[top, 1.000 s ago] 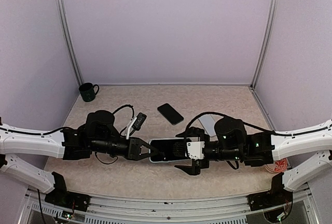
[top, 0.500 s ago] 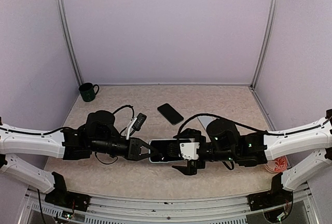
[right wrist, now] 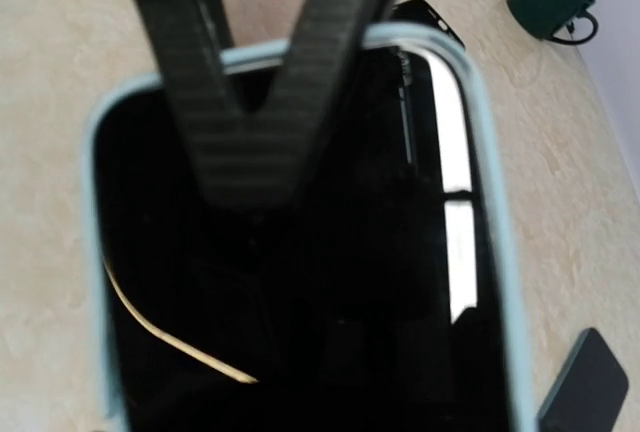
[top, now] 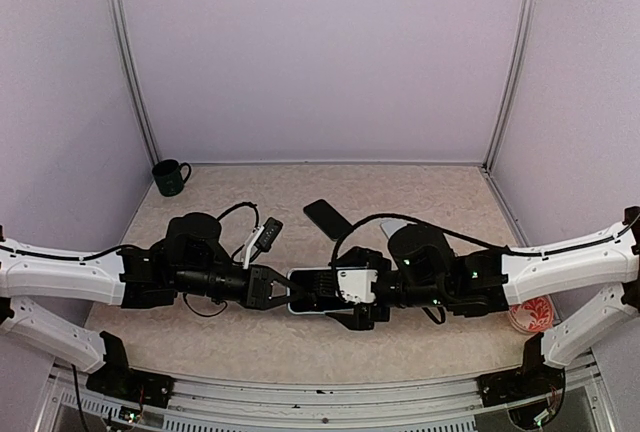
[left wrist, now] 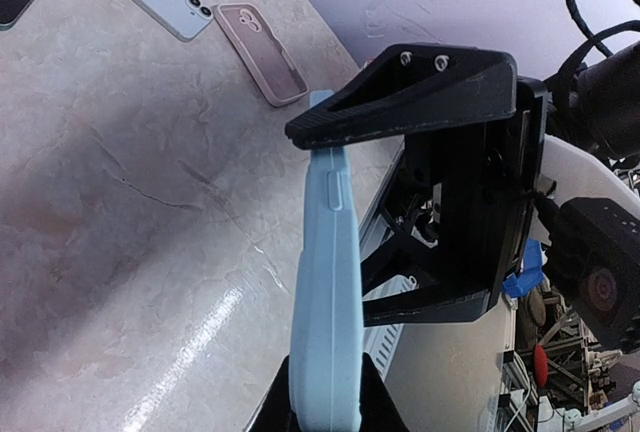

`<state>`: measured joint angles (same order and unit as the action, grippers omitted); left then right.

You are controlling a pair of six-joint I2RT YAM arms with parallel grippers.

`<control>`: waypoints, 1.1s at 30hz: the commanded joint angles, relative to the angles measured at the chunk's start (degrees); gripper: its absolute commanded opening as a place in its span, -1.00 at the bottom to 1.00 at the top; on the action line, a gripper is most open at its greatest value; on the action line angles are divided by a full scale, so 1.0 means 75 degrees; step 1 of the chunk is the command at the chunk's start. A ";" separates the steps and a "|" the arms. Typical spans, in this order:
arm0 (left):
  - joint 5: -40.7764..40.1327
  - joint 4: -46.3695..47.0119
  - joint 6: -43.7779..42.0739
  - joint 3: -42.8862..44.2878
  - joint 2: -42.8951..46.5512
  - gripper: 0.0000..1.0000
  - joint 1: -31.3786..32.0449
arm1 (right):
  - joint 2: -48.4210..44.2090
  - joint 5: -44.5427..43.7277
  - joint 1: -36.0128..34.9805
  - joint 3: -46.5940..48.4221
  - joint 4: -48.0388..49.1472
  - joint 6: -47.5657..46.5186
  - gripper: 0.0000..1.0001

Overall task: Put the phone into the phone case
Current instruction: Pass from the left arm to the right

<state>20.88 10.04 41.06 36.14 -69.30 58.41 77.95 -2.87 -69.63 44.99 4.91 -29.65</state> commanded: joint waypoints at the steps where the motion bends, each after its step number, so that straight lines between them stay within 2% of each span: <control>1: 0.0166 0.0855 -0.0085 0.0052 0.0081 -1.00 -0.0054 | 0.0205 0.0172 -0.0068 0.0359 -0.0414 0.0078 0.52; 3: 0.0179 0.0873 -0.0064 0.0006 0.0084 -1.00 -0.0077 | 0.0183 0.0322 -0.0068 0.0387 -0.0431 0.0096 0.39; 10: 0.0169 0.0977 0.0020 -0.0147 0.0176 -1.00 -0.0130 | 0.0029 0.0347 -0.0068 0.0320 -0.0297 0.0124 0.39; 12: 0.0153 0.0990 0.0033 -0.0182 0.0208 -1.00 -0.0153 | 0.0003 0.0365 -0.0068 0.0303 -0.0312 0.0124 0.53; 14: 0.0152 0.0993 0.0044 -0.0200 0.0247 -1.00 -0.0159 | -0.0021 0.0371 -0.0068 0.0275 -0.0324 0.0057 0.96; 15: 0.0159 0.1002 0.0045 -0.0212 0.0250 -1.00 -0.0170 | -0.0014 0.0371 -0.0068 0.0256 -0.0311 0.0052 0.98; 22: 0.0178 0.1060 0.0054 -0.0224 0.0277 -1.00 -0.0172 | 0.0130 0.0146 -0.0080 0.0185 -0.0136 -0.0019 0.98; 33: 0.0198 0.1169 0.0136 -0.0219 0.0203 -1.00 -0.0183 | 0.0267 -0.0100 -0.0081 0.0142 0.0078 -0.0105 0.81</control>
<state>22.04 12.45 42.02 34.15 -68.95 57.41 79.18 -2.35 -69.65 46.33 3.77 -30.17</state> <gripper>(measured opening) 0.118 0.912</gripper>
